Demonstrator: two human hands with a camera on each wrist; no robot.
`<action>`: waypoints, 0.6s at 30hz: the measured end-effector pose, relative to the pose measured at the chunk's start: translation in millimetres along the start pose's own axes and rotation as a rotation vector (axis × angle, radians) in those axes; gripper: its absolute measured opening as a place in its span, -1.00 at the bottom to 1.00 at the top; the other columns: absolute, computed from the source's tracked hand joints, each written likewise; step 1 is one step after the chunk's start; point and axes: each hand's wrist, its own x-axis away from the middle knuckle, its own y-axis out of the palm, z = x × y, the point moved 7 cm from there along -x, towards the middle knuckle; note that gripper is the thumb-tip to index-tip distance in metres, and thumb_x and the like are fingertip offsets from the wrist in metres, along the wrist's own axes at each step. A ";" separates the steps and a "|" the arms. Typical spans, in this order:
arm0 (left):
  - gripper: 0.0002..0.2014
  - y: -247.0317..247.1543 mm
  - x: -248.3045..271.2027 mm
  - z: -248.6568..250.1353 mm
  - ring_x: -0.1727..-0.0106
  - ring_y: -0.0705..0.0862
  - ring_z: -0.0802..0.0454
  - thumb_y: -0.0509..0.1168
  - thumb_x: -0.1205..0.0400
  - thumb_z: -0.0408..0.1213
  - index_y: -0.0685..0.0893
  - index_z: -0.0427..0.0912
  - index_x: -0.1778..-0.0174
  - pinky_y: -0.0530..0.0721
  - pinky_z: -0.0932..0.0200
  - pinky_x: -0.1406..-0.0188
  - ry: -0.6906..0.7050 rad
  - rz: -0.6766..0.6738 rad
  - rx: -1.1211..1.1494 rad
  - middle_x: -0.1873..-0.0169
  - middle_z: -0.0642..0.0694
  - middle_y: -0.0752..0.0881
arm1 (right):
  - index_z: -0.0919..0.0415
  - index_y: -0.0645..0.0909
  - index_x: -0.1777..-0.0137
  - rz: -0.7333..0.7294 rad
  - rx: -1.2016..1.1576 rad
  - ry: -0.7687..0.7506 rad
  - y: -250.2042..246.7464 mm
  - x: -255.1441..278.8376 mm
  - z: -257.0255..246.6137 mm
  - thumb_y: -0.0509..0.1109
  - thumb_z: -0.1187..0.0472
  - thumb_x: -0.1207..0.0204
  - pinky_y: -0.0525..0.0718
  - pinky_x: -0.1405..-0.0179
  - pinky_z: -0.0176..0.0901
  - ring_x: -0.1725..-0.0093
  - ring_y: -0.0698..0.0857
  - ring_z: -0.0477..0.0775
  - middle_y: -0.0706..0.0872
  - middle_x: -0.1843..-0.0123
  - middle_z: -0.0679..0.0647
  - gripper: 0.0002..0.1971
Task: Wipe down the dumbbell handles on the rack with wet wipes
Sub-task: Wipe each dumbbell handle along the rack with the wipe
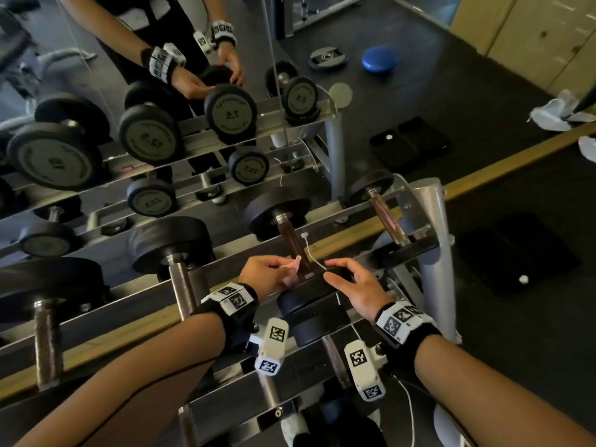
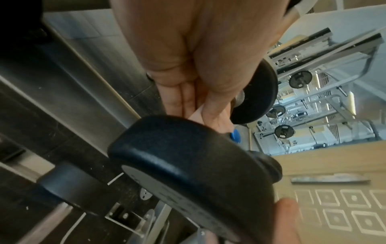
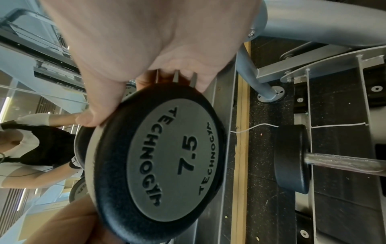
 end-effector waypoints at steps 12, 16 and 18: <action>-0.92 -9.3 -24.2 25.6 0.07 0.82 0.11 0.49 -0.57 0.00 0.86 0.30 0.08 0.79 0.07 -0.09 0.157 0.119 -0.193 0.17 0.11 0.87 | 0.03 0.68 -0.14 -0.029 0.007 -0.024 1.1 1.8 -6.3 0.50 0.06 -0.54 0.68 -0.30 -0.03 -0.14 0.74 -0.04 0.75 -0.13 0.01 -0.79; -0.87 -4.2 -10.3 9.8 0.28 0.76 0.29 0.50 -0.52 0.14 0.88 0.23 0.23 0.78 0.17 0.01 0.110 0.013 -0.287 0.32 0.03 0.86 | 0.12 0.63 -0.19 -0.035 0.087 -0.045 2.9 4.7 -10.8 0.43 0.08 -0.60 0.61 -0.38 0.15 -0.24 0.66 0.10 0.65 -0.24 0.14 -0.77; -0.93 -1.5 -4.5 9.8 0.16 0.80 0.18 0.52 -0.55 -0.03 0.90 0.11 0.19 0.77 0.02 -0.17 0.084 -0.078 -0.309 0.29 0.02 0.86 | 0.13 0.59 -0.23 -0.042 0.127 -0.047 5.7 6.2 -10.8 0.38 0.08 -0.63 0.57 -0.41 0.17 -0.27 0.62 0.12 0.58 -0.29 0.16 -0.76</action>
